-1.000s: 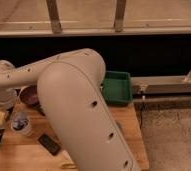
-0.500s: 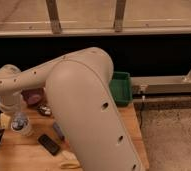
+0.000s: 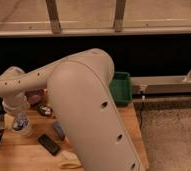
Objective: Place towel in metal cup
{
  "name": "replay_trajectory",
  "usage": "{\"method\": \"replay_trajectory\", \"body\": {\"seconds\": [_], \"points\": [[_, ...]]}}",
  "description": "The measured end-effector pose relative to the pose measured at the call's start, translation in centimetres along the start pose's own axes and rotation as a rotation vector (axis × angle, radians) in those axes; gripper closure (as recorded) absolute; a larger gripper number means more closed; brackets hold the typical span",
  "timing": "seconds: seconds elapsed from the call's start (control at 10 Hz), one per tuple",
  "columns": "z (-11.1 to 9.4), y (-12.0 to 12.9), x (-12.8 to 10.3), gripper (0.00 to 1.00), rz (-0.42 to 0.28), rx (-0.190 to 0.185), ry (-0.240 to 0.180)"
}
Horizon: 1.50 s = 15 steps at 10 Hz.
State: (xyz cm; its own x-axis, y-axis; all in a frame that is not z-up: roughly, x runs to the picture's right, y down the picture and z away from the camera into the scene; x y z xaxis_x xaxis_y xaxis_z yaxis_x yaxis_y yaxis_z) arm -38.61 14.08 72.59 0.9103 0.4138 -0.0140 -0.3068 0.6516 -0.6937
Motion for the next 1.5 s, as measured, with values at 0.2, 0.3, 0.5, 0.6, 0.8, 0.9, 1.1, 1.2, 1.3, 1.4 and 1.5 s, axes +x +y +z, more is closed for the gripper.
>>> {"method": "replay_trajectory", "body": {"seconds": [0.2,0.3,0.5,0.6,0.8,0.9,1.1,1.2,1.3,1.4,1.5], "points": [[0.3,0.1,0.0,0.26,0.004,-0.007,-0.003],[0.6,0.1,0.1,0.26,0.01,-0.014,-0.005],[1.1,0.1,0.0,0.26,0.009,-0.019,-0.004],[1.2,0.1,0.1,0.29,0.011,-0.016,-0.001],[1.4,0.2,0.1,0.46,0.021,-0.007,0.004],[1.4,0.2,0.1,0.59,0.025,-0.003,0.005],[1.4,-0.1,0.2,0.77,0.032,0.002,0.005],[1.3,-0.2,0.2,0.87,0.033,0.004,0.004],[1.3,-0.2,0.2,0.97,0.033,0.007,0.004],[1.2,-0.2,0.1,1.0,0.032,0.009,0.003],[1.3,-0.2,0.0,1.0,0.03,0.01,0.003]]}}
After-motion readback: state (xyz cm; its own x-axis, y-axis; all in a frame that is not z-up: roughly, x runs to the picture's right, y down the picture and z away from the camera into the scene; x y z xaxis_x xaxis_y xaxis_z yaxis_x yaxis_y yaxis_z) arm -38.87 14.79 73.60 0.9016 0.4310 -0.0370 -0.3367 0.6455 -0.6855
